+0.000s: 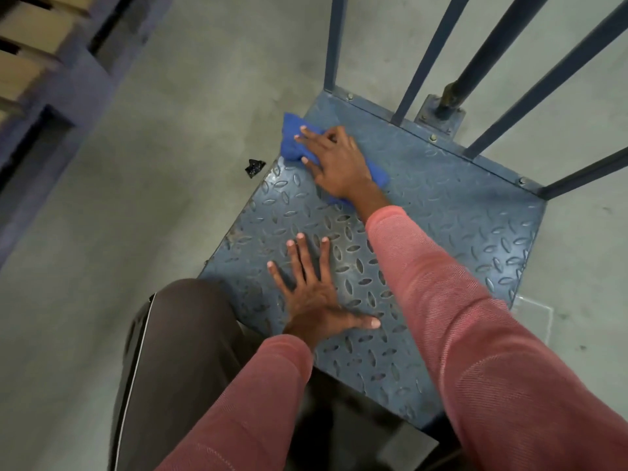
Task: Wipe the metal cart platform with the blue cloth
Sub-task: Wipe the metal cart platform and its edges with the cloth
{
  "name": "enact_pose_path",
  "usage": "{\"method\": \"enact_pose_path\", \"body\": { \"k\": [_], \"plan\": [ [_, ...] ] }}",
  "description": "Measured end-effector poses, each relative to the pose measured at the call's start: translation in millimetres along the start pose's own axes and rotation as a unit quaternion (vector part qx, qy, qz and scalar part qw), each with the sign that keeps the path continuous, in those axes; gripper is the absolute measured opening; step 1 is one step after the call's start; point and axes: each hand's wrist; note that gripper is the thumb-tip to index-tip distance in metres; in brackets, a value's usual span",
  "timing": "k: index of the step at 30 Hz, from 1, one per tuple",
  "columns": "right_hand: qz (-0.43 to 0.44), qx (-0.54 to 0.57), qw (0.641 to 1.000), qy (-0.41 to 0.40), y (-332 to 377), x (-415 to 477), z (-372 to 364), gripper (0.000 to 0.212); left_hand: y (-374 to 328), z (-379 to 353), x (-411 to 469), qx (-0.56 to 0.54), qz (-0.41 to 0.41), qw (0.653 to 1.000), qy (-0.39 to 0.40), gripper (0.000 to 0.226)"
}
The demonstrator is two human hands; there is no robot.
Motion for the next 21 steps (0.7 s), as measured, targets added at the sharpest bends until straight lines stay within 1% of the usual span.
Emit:
{"method": "enact_pose_path", "body": {
  "k": [1,3,4,5,6,7,8,9,10,11,12,13,14,15,16,17,18,19,20,21],
  "plan": [
    [-0.050,0.003,0.999,-0.008,-1,1,1,0.050,0,1,1,0.003,0.000,1.000,0.002,0.171],
    [-0.225,0.020,0.974,-0.024,0,5,1,0.052,-1,1,2,0.003,0.002,1.000,0.008,0.168],
    [-0.253,0.015,0.967,-0.027,5,6,1,0.053,0,0,2,0.006,0.003,1.000,0.006,0.168],
    [-0.213,0.011,0.977,-0.025,13,5,1,0.053,0,0,1,0.007,0.002,1.000,0.003,0.169],
    [-0.126,0.008,0.992,-0.010,20,4,2,0.052,0,0,1,0.004,0.000,1.000,0.002,0.170],
    [-0.025,0.008,1.000,0.011,26,-3,3,0.051,1,0,1,-0.001,0.000,1.000,0.001,0.171],
    [0.050,0.011,0.998,0.028,29,-15,2,0.051,1,1,1,-0.005,0.000,1.000,0.002,0.171],
    [0.073,0.015,0.997,0.032,27,-30,3,0.050,1,1,1,-0.006,0.001,1.000,0.003,0.172],
    [0.045,0.016,0.999,0.017,19,-44,6,0.050,1,2,1,-0.008,0.002,1.000,0.003,0.172],
    [-0.035,0.022,0.999,-0.012,6,-59,9,0.049,1,2,0,-0.011,0.001,1.000,0.004,0.173],
    [-0.145,0.032,0.988,-0.045,-8,-74,14,0.048,2,2,1,-0.014,-0.002,1.000,0.003,0.173],
    [-0.247,0.039,0.965,-0.079,-18,-89,18,0.048,2,1,1,-0.016,-0.005,1.000,-0.001,0.173],
    [-0.303,0.043,0.946,-0.107,-21,-104,22,0.048,2,1,1,-0.015,-0.006,1.000,-0.005,0.173],
    [-0.295,0.035,0.949,-0.111,-17,-116,26,0.049,1,1,0,-0.013,-0.005,1.000,-0.006,0.172],
    [-0.227,0.021,0.970,-0.083,-12,-129,29,0.050,1,1,-1,-0.012,-0.004,1.000,-0.006,0.172],
    [-0.128,0.005,0.991,-0.043,-9,-146,29,0.050,1,1,-1,-0.009,-0.003,1.000,-0.005,0.171],
    [-0.061,-0.003,0.998,-0.013,-12,-162,31,0.051,1,2,-2,-0.007,-0.004,1.000,-0.005,0.171],
    [-0.055,-0.011,0.998,-0.016,-25,-176,34,0.051,0,2,-2,-0.008,-0.007,1.000,-0.004,0.171],
    [-0.120,-0.015,0.992,-0.046,-40,-188,38,0.049,0,3,-2,-0.012,-0.009,1.000,-0.003,0.172],
    [-0.235,-0.009,0.968,-0.089,-55,-198,43,0.047,0,4,-3,-0.017,-0.011,1.000,-0.003,0.173]
  ]
}}
Point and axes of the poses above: each hand's wrist, its own x-axis towards the middle knuckle, its own z-axis out of the back of the hand, y = z × x, and after that the axes turned 15 degrees about -z, right-handed
